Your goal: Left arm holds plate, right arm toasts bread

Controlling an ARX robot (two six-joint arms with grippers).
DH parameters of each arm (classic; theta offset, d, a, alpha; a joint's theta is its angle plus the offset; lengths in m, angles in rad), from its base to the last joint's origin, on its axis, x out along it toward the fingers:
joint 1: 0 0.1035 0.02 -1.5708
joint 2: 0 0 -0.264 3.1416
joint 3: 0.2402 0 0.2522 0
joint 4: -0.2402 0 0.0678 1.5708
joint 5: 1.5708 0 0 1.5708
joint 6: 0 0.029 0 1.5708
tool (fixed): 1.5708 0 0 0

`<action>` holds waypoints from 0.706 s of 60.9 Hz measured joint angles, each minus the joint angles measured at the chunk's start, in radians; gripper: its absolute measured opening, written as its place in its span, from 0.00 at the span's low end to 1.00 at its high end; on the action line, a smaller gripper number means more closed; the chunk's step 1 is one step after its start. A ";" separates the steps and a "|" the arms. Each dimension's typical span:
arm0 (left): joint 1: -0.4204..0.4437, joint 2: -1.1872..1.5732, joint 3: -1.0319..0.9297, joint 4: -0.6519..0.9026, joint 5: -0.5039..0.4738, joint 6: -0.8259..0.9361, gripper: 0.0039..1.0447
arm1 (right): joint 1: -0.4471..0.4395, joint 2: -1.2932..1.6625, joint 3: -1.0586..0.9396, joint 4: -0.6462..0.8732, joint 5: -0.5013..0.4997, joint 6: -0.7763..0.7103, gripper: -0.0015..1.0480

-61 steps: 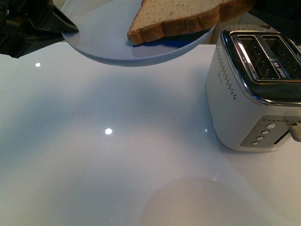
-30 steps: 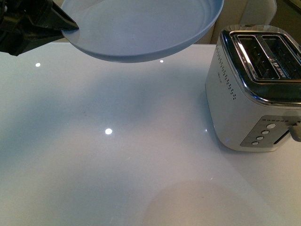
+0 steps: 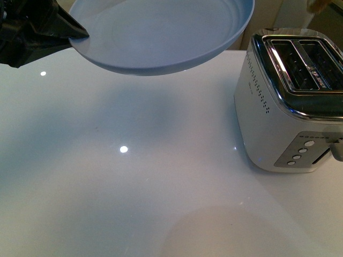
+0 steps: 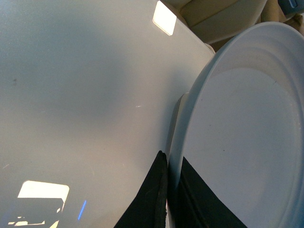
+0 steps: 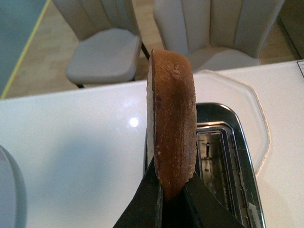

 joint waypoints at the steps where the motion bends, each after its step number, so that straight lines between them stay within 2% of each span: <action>1: 0.000 -0.001 0.000 0.000 0.000 0.000 0.02 | 0.000 0.005 0.003 -0.004 0.002 -0.005 0.03; 18: 0.004 -0.005 0.000 -0.001 0.004 0.001 0.02 | 0.019 0.067 0.028 -0.064 0.029 -0.126 0.03; 43: 0.004 -0.005 -0.003 -0.001 0.005 0.004 0.02 | 0.039 0.150 0.048 -0.135 0.087 -0.111 0.03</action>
